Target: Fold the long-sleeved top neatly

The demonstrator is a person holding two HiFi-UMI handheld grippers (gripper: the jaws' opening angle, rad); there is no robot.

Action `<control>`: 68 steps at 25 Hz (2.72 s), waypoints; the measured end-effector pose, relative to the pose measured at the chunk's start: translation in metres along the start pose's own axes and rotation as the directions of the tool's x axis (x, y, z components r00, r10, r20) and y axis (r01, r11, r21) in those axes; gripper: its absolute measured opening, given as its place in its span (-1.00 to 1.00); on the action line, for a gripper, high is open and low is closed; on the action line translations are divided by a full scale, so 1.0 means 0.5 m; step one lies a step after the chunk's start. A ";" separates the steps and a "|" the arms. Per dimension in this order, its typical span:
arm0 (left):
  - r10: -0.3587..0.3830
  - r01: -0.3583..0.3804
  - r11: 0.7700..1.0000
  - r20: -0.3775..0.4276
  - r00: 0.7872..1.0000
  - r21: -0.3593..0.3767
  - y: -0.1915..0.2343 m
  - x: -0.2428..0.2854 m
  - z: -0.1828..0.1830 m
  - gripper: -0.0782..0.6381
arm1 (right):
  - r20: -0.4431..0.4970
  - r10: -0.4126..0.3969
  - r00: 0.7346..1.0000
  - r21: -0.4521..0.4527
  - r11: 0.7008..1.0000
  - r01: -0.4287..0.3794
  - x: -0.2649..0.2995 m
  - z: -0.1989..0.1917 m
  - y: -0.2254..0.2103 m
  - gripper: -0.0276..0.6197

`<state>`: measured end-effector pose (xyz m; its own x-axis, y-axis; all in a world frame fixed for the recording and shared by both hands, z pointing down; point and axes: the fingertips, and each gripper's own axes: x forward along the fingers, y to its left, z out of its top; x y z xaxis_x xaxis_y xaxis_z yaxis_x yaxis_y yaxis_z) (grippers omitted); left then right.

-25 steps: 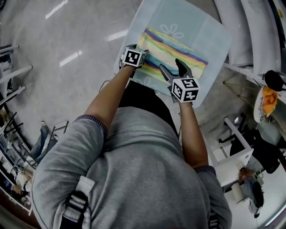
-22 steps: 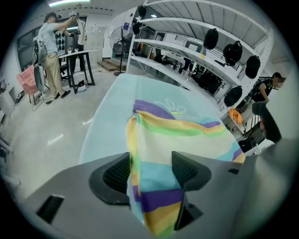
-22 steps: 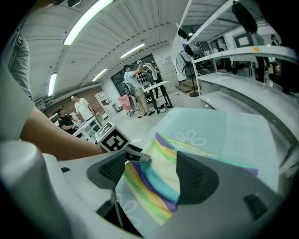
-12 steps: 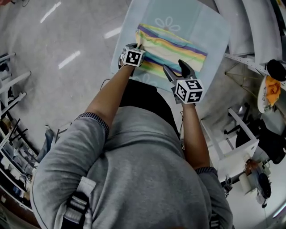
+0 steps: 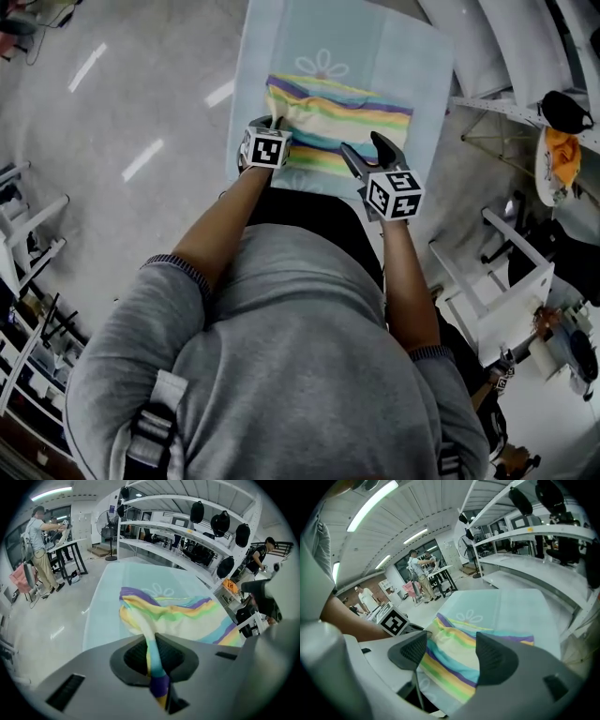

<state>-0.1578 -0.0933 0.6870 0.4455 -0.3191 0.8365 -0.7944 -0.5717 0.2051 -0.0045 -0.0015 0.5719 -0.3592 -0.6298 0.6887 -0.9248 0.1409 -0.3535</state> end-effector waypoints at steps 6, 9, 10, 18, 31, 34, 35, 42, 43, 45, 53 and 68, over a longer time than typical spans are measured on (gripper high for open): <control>-0.009 0.009 1.000 0.022 1.000 0.019 -0.064 -0.025 0.054 -0.67 | 0.033 -0.009 0.999 0.021 1.000 0.008 -0.039 -0.003 -0.045 0.14; -0.003 0.002 0.999 0.033 0.999 0.034 -0.114 -0.037 0.077 -0.67 | 0.043 -0.002 0.999 0.038 0.999 0.000 -0.065 -0.017 -0.074 0.14; 0.001 -0.003 0.999 0.042 0.999 0.041 -0.130 -0.041 0.085 -0.67 | 0.049 0.002 0.999 0.042 0.999 -0.004 -0.076 -0.020 -0.083 0.14; 0.042 -0.048 0.993 0.065 0.997 0.103 -0.281 -0.062 0.132 -0.67 | 0.098 0.031 0.995 0.060 0.998 -0.037 -0.175 -0.046 -0.165 0.13; 0.067 -0.070 0.989 0.027 0.997 0.133 -0.532 0.054 0.121 -0.66 | 0.106 -0.001 0.994 0.096 0.995 -0.009 -0.334 -0.147 -0.317 0.13; 0.066 -0.069 0.991 0.025 0.997 0.113 -0.575 0.083 0.111 -0.66 | 0.094 -0.021 0.995 0.111 0.994 0.011 -0.361 -0.176 -0.351 0.13; 0.065 -0.067 0.992 0.026 0.998 0.109 -0.588 0.089 0.109 -0.66 | 0.091 -0.029 0.995 0.116 0.993 0.018 -0.369 -0.181 -0.360 0.13; 0.028 -0.030 0.993 0.021 0.999 0.113 -0.653 0.115 0.089 -0.65 | 0.090 -0.024 0.996 0.172 0.985 0.008 -0.369 -0.189 -0.405 0.13; 0.022 -0.025 0.993 0.023 0.999 0.113 -0.657 0.121 0.087 -0.65 | 0.096 -0.018 0.995 0.185 0.983 0.000 -0.363 -0.183 -0.409 0.13; -0.037 0.035 0.995 0.021 0.999 0.098 -0.675 0.139 0.082 -0.53 | 0.102 -0.003 0.995 0.205 0.979 -0.018 -0.348 -0.177 -0.419 0.13; -0.424 0.422 0.903 0.000 0.906 0.083 -0.762 0.078 0.034 -0.02 | 0.104 0.038 0.994 0.230 0.971 -0.061 -0.274 -0.138 -0.428 0.11; -0.424 0.333 0.898 0.366 0.828 0.287 -0.576 -0.312 0.205 -0.06 | 0.258 0.128 0.957 -0.188 0.979 -0.080 -0.348 0.045 -0.202 0.11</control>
<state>0.0440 0.0437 0.4452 0.8572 -0.2984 0.4197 -0.4464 -0.8369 0.3167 0.1543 0.0766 0.4737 -0.4301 -0.7823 0.4506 -0.8999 0.3319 -0.2827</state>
